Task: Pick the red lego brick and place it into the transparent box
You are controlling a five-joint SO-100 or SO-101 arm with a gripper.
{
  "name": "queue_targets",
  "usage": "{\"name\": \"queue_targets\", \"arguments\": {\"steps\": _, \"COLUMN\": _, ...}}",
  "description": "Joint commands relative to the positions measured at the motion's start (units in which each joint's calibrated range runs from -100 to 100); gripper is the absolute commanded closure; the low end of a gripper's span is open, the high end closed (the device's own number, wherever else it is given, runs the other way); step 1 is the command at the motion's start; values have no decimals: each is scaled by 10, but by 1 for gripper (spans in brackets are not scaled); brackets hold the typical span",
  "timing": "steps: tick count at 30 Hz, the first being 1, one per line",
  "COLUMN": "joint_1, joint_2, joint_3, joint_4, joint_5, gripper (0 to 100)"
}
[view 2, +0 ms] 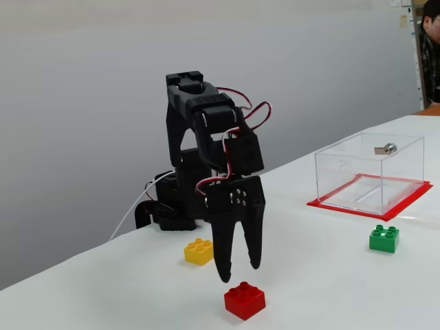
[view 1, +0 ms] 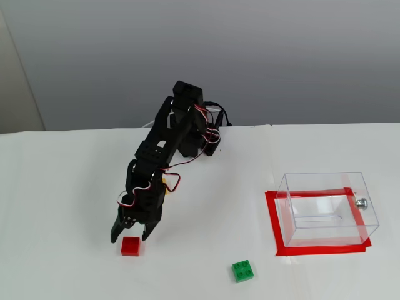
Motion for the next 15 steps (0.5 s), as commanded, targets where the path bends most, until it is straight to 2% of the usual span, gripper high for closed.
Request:
{"name": "queue_targets", "arguments": {"steps": 1, "joint_1": 5, "joint_2": 0, "joint_3": -14, "joint_4": -5, "joint_5": -1, "gripper": 71}}
{"name": "queue_targets", "arguments": {"steps": 15, "joint_1": 9, "joint_2": 45, "joint_3": -18, "joint_4": -5, "joint_5": -3, "gripper": 72}}
